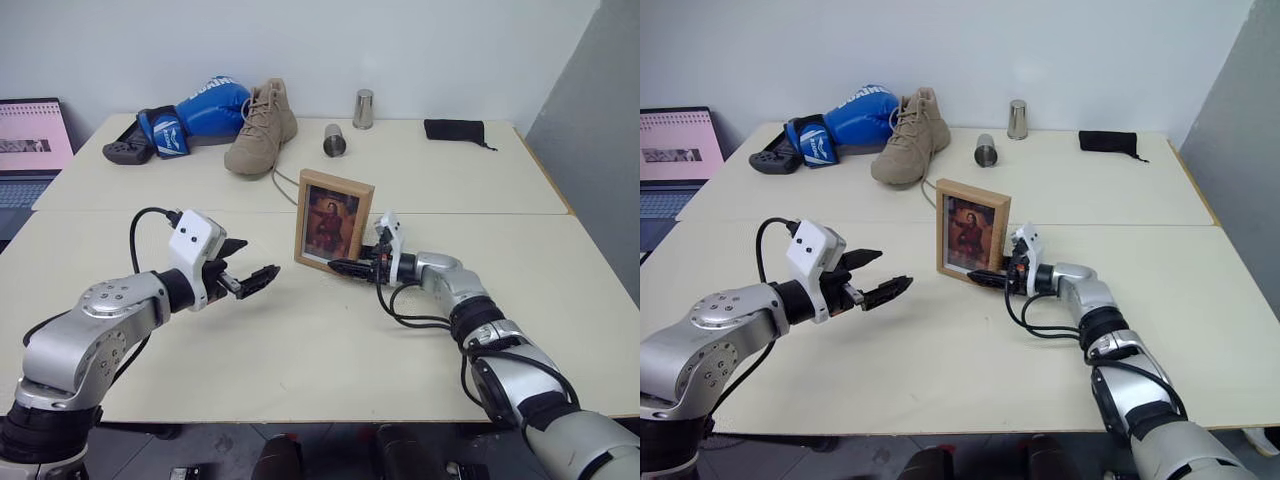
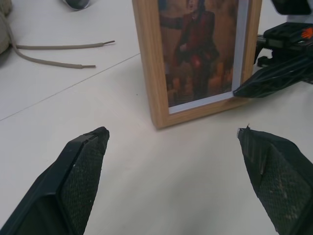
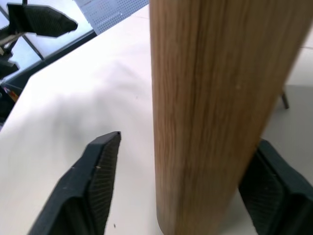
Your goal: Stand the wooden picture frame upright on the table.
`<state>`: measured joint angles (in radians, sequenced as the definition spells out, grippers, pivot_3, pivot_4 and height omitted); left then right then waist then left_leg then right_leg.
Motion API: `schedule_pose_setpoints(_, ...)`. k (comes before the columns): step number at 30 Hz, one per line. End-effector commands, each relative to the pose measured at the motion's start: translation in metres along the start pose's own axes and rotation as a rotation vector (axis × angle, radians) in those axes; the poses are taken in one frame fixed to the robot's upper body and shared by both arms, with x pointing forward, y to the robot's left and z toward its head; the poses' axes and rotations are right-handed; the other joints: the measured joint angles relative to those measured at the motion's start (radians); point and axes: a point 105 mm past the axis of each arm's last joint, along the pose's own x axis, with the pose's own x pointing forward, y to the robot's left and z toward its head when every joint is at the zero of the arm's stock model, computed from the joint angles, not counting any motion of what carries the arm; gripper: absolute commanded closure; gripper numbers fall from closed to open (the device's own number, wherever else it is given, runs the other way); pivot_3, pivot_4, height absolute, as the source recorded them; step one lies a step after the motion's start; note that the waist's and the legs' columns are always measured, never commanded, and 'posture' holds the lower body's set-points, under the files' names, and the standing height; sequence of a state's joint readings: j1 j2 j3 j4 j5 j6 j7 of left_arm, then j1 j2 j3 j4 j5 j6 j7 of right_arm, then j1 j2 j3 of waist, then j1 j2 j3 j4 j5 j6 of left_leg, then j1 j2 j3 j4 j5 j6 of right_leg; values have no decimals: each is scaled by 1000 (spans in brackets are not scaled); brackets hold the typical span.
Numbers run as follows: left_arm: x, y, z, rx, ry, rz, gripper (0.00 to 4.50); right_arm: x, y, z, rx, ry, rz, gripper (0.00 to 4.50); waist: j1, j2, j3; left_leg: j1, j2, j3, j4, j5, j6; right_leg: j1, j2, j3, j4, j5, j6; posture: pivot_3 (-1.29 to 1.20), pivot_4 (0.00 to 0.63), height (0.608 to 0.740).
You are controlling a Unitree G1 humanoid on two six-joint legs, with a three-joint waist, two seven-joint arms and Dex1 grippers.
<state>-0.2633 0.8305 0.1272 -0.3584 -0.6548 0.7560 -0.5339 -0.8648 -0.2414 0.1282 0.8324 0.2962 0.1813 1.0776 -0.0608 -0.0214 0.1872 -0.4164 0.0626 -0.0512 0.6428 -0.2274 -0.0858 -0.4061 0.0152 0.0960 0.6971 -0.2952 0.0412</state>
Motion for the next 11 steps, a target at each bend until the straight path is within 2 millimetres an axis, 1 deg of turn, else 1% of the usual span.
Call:
schedule_pose_setpoints(1, -3, 12, 3, -15, -22, 48, 0, -36, -7, 2, -101, 51, -55, 4, 8, 0, 0, 0, 0, 0, 0, 0, 0, 0, 0, 0, 0, 0, 0, 0, 150, 740)
schedule_pose_setpoints(3, -3, 17, -2, -23, -10, 72, 0, -56, -11, 5, -161, 65, -122, 4, 8, 0, 0, 0, 0, 0, 0, 0, 0, 0, 0, 0, 0, 0, 0, 0, 150, 740)
schedule_pose_setpoints(4, -3, 22, -6, -37, -10, 94, 0, -77, -10, 8, -233, 103, -172, 4, 7, 0, 0, 0, 0, 0, 0, 0, 0, 0, 0, 0, -1, 0, 0, 0, 150, 740)
schedule_pose_setpoints(5, -3, 24, -9, -61, -14, 100, 0, -95, -2, 15, -262, 117, -210, 4, 8, 1, 0, 0, 0, 0, 0, 0, 0, 0, 0, 0, 0, 0, 0, 0, 150, 740)
schedule_pose_setpoints(6, -3, 26, -10, -78, -19, 102, 0, -105, 7, 20, -275, 130, -229, 4, 11, 2, 1, 0, 0, 0, 0, 0, 0, 0, 0, 0, 0, 0, 0, 0, 150, 740)
schedule_pose_setpoints(7, -2, 28, -9, -96, -31, 107, 0, -110, 20, 25, -285, 123, -244, 4, 11, 2, 1, -1, 0, 0, -1, 0, 0, 0, 0, 0, 0, 0, 0, 0, 150, 740)
schedule_pose_setpoints(8, -1, 29, -8, -106, -39, 109, 0, -111, 28, 28, -284, 113, -252, 4, 12, 2, 1, -1, 0, 0, 0, 0, 0, 0, 0, 0, 0, 0, 0, 0, 150, 740)
schedule_pose_setpoints(9, 0, 29, -7, -111, -48, 106, 0, -111, 35, 31, -283, 101, -261, 4, 8, 1, 1, -1, 0, 0, 0, 0, 0, 0, 0, 0, -1, 0, 0, 0, 150, 740)
schedule_pose_setpoints(11, 2, 31, -6, -93, -50, 118, 0, -109, 41, 36, -261, 65, -324, 4, 4, 1, 1, 1, 1, -1, 0, 0, 0, 0, 1, 1, 0, 0, 0, 0, 150, 740)
